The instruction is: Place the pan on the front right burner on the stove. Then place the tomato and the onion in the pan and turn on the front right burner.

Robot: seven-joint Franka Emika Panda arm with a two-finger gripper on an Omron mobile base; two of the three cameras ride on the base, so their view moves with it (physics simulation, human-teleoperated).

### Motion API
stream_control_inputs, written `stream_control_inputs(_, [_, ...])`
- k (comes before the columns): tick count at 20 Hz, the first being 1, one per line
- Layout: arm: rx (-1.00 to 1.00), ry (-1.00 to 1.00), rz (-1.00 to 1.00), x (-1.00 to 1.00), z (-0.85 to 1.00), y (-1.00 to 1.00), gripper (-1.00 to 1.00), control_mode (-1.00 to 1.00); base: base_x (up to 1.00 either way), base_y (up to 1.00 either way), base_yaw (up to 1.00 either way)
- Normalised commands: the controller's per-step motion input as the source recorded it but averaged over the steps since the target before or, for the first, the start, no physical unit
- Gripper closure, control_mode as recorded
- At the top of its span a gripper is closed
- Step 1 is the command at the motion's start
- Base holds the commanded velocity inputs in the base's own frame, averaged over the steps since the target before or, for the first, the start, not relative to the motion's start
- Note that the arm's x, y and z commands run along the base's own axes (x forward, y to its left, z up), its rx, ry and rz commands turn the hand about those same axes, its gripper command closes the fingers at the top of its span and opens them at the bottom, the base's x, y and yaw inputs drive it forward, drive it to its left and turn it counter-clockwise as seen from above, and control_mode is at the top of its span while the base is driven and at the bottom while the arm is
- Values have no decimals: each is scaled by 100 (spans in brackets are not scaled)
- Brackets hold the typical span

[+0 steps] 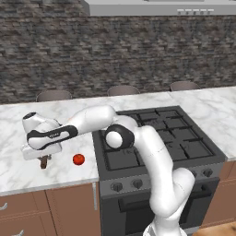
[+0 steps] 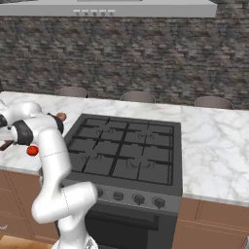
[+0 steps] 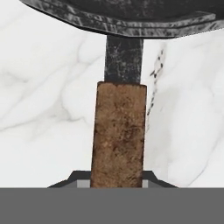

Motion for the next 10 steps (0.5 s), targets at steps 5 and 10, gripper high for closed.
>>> stream_control_inputs(5, [0,-9,0,-7,30,-30,100,-100,0,0,0])
stream_control_inputs(10, [5,-11,0,-8,43,-43,100,-100,0,0,0])
